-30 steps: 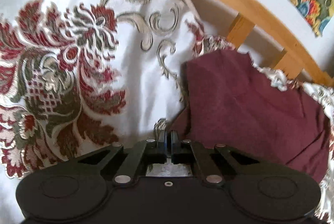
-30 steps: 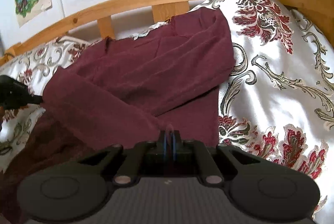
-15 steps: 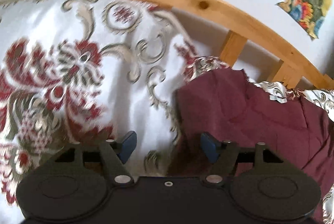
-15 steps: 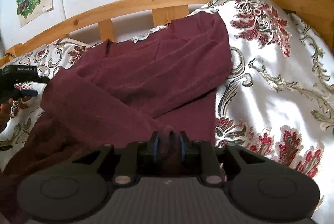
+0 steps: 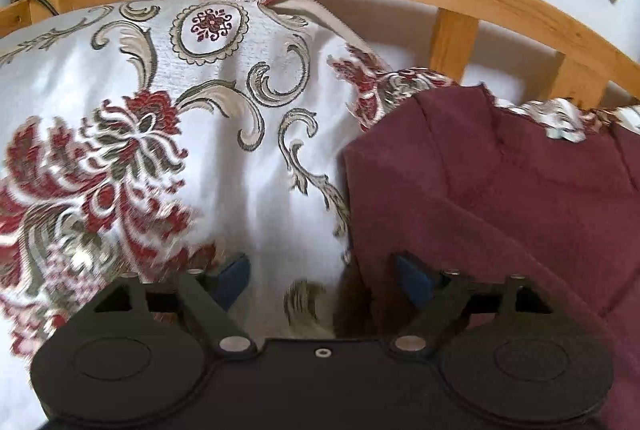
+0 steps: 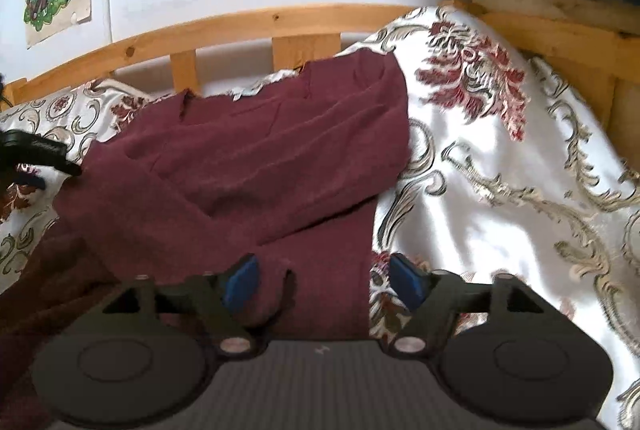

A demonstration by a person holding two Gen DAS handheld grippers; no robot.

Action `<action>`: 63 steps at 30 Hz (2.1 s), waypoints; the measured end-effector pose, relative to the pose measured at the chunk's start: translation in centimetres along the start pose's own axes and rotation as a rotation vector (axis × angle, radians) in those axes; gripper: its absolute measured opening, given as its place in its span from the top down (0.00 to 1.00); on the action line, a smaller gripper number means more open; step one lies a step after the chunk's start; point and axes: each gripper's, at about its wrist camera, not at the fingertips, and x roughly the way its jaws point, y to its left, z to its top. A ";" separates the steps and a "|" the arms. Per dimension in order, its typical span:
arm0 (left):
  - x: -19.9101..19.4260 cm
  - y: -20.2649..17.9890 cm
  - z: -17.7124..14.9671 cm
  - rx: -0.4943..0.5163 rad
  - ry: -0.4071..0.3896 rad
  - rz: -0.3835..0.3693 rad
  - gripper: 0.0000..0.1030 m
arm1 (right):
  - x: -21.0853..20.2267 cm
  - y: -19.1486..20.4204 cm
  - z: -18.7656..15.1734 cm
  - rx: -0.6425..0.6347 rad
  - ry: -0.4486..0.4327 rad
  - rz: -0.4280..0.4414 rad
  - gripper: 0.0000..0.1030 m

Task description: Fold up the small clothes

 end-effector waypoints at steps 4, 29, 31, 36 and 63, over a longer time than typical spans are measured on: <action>-3.9 0.6 -2.1 0.062 -0.016 -0.064 0.05 | -0.8 0.0 0.5 -0.010 -0.036 -0.008 0.08; -19.8 0.8 -19.4 0.767 0.052 -0.392 0.07 | -15.3 8.1 -4.7 -0.728 0.225 -0.058 0.00; -19.2 0.0 -20.0 0.799 0.044 -0.357 0.09 | -15.3 8.2 -6.0 -0.776 0.263 -0.092 0.00; -16.8 -1.1 -19.7 0.794 0.083 -0.198 0.33 | -13.7 7.4 -7.2 -0.780 0.340 -0.187 0.00; -21.9 0.7 -13.2 0.820 -0.237 -0.247 0.95 | -15.2 7.7 -6.1 -0.883 0.189 -0.168 0.94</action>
